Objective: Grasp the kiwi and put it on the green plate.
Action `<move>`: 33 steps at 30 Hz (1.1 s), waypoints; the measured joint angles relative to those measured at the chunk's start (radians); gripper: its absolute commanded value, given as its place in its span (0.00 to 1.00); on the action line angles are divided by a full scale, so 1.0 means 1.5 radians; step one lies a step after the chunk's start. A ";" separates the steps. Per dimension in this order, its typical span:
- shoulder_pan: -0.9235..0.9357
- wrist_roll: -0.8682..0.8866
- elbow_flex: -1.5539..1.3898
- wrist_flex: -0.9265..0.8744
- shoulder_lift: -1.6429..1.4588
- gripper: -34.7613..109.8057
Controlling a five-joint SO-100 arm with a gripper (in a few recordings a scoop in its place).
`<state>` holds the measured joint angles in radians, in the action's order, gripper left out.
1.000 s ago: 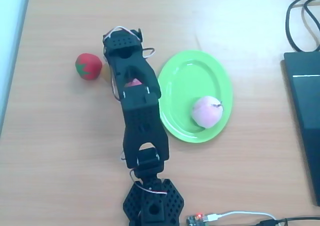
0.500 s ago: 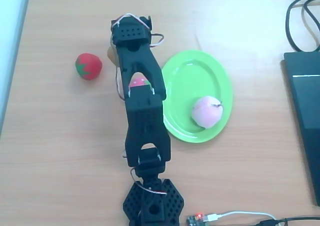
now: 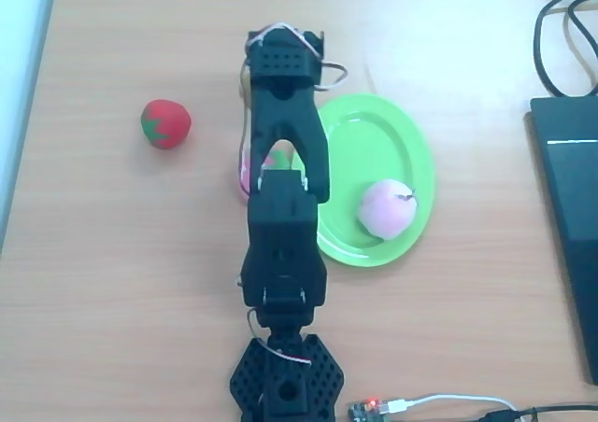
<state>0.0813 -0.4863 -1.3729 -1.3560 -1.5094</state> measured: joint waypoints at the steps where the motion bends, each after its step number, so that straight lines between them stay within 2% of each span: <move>1: 0.014 0.001 -0.016 0.000 -0.009 0.46; 9: 0.105 0.001 -0.092 -0.001 -0.032 0.46; 21: 0.216 -0.017 -0.097 0.004 0.008 0.47; 33: 0.249 -0.022 -0.070 0.019 0.110 0.47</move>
<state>0.4541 -0.5200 -1.4772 -1.3269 -1.3438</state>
